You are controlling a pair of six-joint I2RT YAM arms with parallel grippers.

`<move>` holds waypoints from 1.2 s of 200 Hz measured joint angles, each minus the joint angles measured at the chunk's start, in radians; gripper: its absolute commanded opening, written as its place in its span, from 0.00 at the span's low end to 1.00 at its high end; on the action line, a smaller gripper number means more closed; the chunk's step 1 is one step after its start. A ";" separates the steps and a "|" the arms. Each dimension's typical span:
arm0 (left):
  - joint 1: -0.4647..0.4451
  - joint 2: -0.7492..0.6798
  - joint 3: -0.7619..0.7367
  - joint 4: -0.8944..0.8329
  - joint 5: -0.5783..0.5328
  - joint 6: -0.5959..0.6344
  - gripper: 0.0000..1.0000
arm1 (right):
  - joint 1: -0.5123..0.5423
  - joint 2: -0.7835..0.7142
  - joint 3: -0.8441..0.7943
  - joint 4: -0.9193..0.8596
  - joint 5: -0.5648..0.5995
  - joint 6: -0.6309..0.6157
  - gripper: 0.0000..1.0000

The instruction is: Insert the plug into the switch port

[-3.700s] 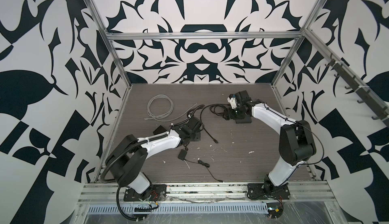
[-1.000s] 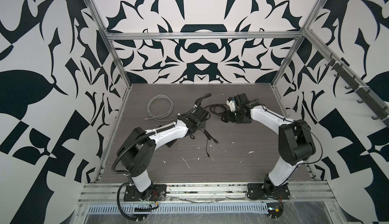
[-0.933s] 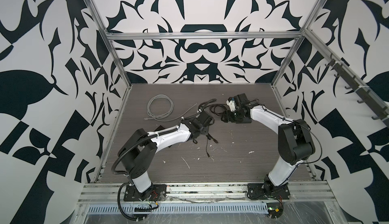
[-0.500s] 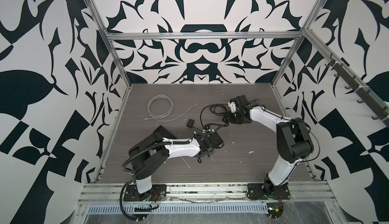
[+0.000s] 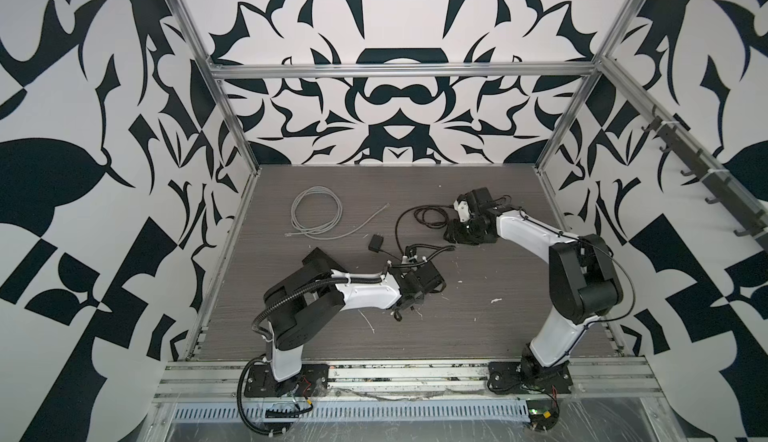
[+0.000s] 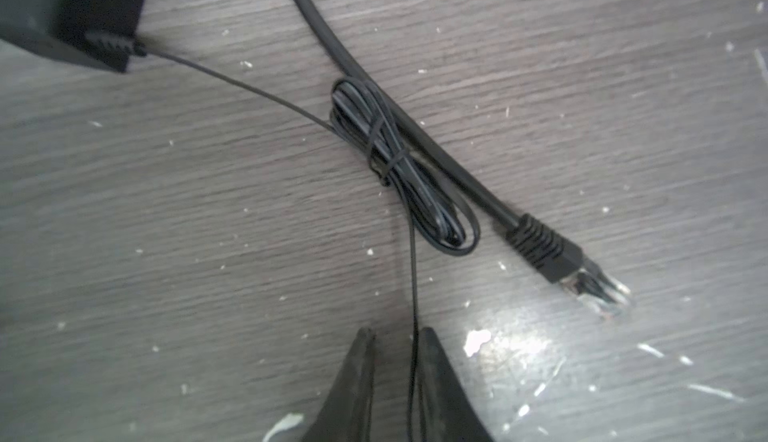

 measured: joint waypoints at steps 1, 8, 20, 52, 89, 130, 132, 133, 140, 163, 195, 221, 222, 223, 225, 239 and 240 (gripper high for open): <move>0.000 0.000 0.000 0.001 0.000 0.000 0.14 | 0.000 -0.002 -0.002 0.000 -0.001 0.000 0.51; 0.003 0.001 0.000 0.007 0.002 0.005 0.11 | 0.000 -0.015 -0.011 0.000 -0.009 0.000 0.52; 0.008 0.002 0.000 0.018 0.008 0.020 0.08 | 0.000 -0.038 -0.031 0.003 -0.024 0.000 0.51; 0.034 -0.001 -0.014 0.074 0.050 0.112 0.02 | 0.000 -0.101 -0.106 0.031 -0.097 0.013 0.49; 0.100 -0.073 -0.111 0.162 0.161 0.263 0.00 | 0.017 -0.158 -0.223 0.118 -0.216 0.077 0.47; 0.210 -0.193 -0.232 0.247 0.323 0.409 0.00 | 0.108 -0.180 -0.376 0.334 -0.349 0.248 0.44; 0.214 -0.197 -0.235 0.252 0.332 0.414 0.00 | 0.111 -0.180 -0.380 0.343 -0.351 0.256 0.44; 0.216 -0.198 -0.237 0.254 0.335 0.416 0.00 | 0.115 -0.180 -0.385 0.352 -0.354 0.263 0.44; 0.230 -0.210 -0.246 0.270 0.361 0.434 0.00 | 0.133 -0.180 -0.406 0.399 -0.364 0.304 0.43; 0.259 -0.229 -0.272 0.328 0.437 0.480 0.00 | 0.182 -0.180 -0.464 0.549 -0.369 0.448 0.42; 0.286 -0.229 -0.275 0.362 0.508 0.518 0.00 | 0.236 -0.180 -0.508 0.715 -0.335 0.610 0.42; 0.298 -0.229 -0.275 0.379 0.541 0.536 0.00 | 0.274 -0.160 -0.507 0.809 -0.309 0.680 0.38; 0.298 -0.229 -0.275 0.379 0.542 0.536 0.00 | 0.275 -0.157 -0.507 0.814 -0.308 0.682 0.38; 0.298 -0.229 -0.275 0.380 0.542 0.537 0.00 | 0.276 -0.156 -0.507 0.817 -0.307 0.684 0.38; 0.299 -0.229 -0.275 0.381 0.544 0.537 0.00 | 0.278 -0.151 -0.507 0.824 -0.307 0.688 0.37; 0.300 -0.229 -0.276 0.387 0.554 0.541 0.00 | 0.288 -0.116 -0.507 0.866 -0.302 0.717 0.35; 0.300 -0.229 -0.276 0.387 0.554 0.541 0.00 | 0.289 -0.113 -0.507 0.869 -0.302 0.721 0.35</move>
